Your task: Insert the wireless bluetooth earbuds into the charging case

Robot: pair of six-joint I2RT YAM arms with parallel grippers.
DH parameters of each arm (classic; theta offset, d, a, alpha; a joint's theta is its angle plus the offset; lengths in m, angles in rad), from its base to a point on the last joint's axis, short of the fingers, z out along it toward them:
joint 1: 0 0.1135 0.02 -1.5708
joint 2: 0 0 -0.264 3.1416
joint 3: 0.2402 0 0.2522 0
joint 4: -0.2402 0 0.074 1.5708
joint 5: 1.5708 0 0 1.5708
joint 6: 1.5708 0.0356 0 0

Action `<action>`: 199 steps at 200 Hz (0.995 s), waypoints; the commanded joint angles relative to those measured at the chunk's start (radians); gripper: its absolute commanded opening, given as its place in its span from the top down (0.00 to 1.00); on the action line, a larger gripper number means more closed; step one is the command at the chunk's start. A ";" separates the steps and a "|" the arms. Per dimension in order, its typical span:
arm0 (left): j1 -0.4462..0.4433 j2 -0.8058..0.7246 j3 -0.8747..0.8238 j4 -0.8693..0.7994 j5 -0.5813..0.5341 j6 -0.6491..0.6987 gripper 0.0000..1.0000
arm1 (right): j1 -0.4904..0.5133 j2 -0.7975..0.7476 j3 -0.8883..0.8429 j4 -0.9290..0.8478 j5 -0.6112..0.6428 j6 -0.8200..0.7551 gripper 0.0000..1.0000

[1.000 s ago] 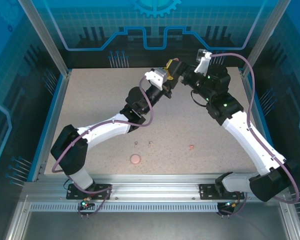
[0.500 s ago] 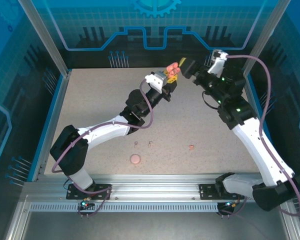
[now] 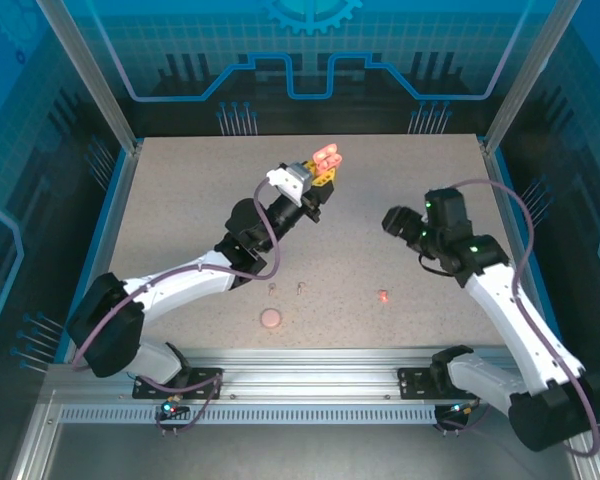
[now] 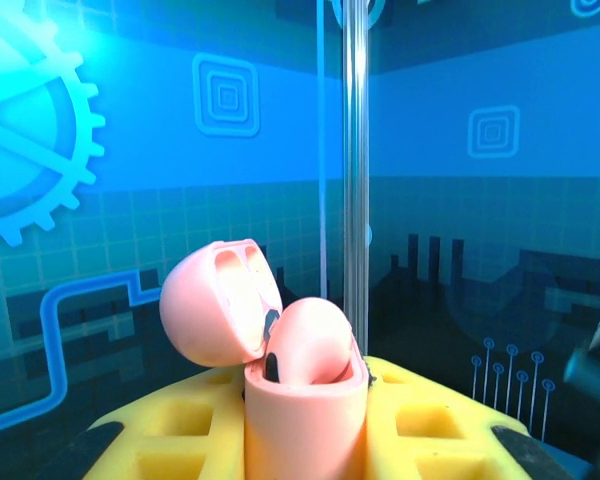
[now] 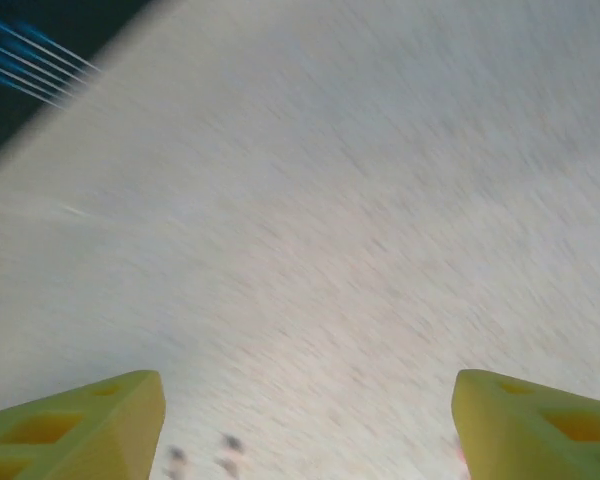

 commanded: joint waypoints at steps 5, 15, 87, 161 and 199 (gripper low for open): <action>0.004 -0.064 -0.020 0.021 0.018 0.019 1.00 | -0.005 0.089 -0.042 -0.165 0.008 0.031 0.30; 0.005 -0.077 -0.031 0.023 0.019 0.015 1.00 | 0.009 0.129 -0.058 -0.170 0.012 0.026 0.32; 0.004 -0.138 -0.093 0.044 0.001 0.007 1.00 | 0.160 0.438 -0.006 -0.213 0.094 0.006 0.47; 0.005 -0.145 -0.102 0.054 0.007 0.011 1.00 | 0.212 0.592 0.020 -0.207 0.115 0.002 0.49; 0.008 -0.152 -0.116 0.058 0.004 0.011 1.00 | 0.219 0.612 0.017 -0.195 0.113 0.006 0.50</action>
